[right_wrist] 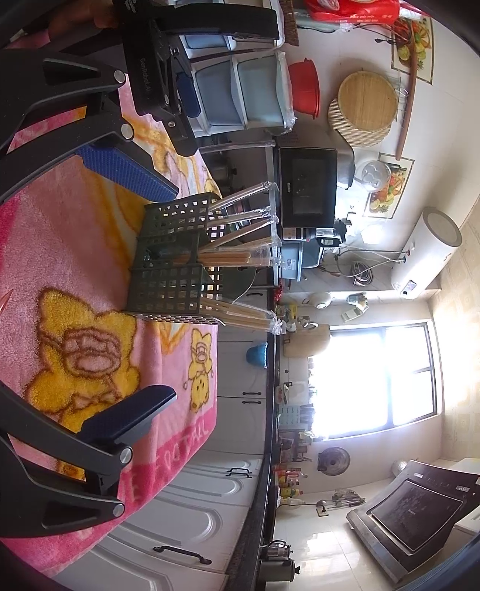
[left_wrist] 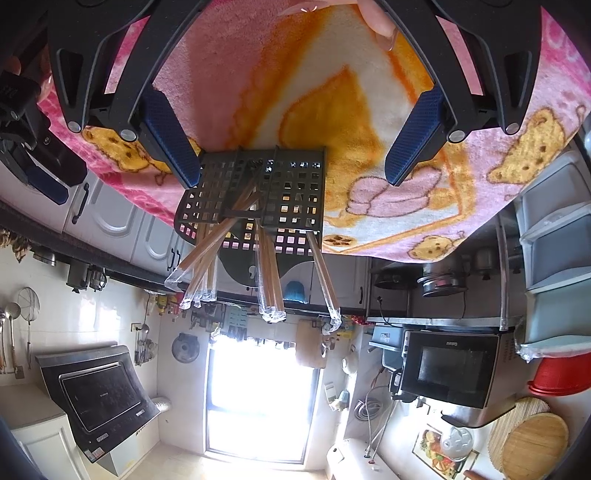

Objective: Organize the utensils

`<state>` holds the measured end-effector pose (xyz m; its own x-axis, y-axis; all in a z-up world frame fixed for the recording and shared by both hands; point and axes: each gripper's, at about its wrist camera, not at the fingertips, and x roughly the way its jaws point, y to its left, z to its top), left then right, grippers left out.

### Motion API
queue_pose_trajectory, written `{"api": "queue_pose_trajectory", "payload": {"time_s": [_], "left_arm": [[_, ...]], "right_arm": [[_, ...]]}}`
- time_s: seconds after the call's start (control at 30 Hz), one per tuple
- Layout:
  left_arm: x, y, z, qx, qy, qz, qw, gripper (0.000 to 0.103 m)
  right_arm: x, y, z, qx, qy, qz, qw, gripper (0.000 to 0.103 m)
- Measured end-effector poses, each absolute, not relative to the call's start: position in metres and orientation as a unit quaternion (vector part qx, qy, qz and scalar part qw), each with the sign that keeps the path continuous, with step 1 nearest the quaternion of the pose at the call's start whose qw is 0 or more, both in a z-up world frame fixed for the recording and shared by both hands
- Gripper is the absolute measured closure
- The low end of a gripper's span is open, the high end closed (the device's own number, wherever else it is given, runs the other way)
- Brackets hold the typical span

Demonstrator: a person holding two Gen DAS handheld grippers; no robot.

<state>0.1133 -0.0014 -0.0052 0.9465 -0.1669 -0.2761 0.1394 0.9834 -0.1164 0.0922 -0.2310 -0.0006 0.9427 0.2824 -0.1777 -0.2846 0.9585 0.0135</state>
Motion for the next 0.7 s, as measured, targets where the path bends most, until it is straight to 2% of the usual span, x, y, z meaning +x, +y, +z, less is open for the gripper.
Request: {"api": "queue_pose_trajectory", "payload": {"time_s": [0.7], "left_arm": [[0.1119, -0.001, -0.0022, -0.048, 0.14, -0.078, 0.986, 0.01]], "right_arm": [[0.0913, -0.2312, -0.0011, -0.006, 0.09, 0.141, 0.986, 0.006]]}}
